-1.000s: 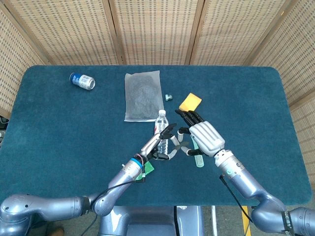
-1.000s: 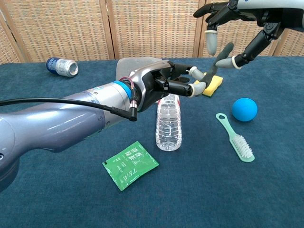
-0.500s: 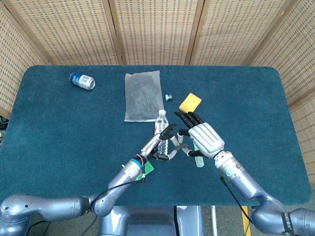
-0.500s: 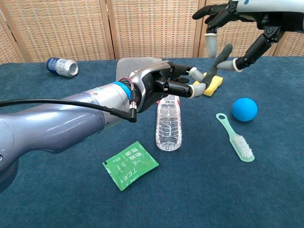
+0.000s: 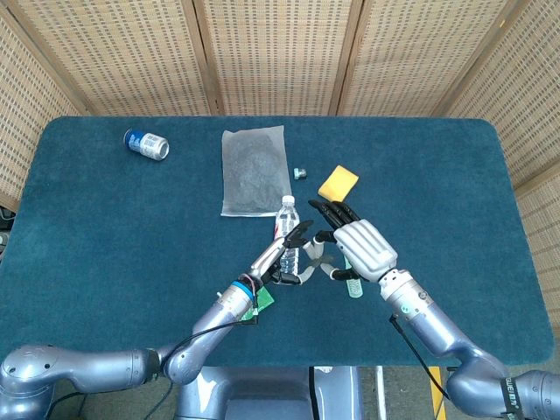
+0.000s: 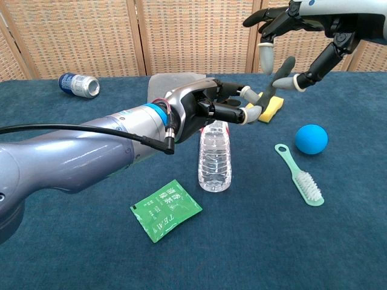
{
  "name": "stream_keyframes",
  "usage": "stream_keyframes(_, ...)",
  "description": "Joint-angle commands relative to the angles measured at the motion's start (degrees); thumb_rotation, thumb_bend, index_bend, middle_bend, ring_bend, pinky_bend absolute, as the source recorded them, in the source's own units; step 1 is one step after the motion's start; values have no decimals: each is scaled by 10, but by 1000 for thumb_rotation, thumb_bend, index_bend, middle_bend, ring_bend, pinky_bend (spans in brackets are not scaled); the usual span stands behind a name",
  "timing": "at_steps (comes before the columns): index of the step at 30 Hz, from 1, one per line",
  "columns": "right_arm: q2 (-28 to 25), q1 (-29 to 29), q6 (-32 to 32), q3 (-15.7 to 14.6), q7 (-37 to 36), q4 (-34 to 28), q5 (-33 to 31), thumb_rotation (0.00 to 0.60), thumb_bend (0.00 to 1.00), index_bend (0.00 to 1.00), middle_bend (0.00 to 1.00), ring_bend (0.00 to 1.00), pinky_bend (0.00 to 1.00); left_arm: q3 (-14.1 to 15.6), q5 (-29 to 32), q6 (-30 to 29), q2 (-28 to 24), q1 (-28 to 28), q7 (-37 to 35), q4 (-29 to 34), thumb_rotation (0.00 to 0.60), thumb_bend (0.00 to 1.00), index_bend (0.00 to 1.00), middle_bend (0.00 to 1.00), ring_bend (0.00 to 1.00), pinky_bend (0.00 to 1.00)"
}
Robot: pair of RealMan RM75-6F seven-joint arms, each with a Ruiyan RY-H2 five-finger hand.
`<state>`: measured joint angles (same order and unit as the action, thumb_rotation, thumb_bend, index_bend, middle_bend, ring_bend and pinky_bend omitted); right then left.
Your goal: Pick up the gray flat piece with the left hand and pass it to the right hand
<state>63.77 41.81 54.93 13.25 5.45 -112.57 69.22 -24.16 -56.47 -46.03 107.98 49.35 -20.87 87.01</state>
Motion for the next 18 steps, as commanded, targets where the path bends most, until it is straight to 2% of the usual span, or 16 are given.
stream_keyframes(1, 0, 1, 1, -1, 6, 1, 1, 600, 475, 569, 5, 0, 0, 0, 0, 0, 0, 0, 0, 1, 600, 450, 778, 0, 0, 0)
stream_keyframes(18, 0, 0, 9, -7, 21, 2, 11, 600, 488, 574, 12, 0, 0, -1, 1, -2, -4, -1, 1, 10, 600, 450, 778, 0, 0, 0)
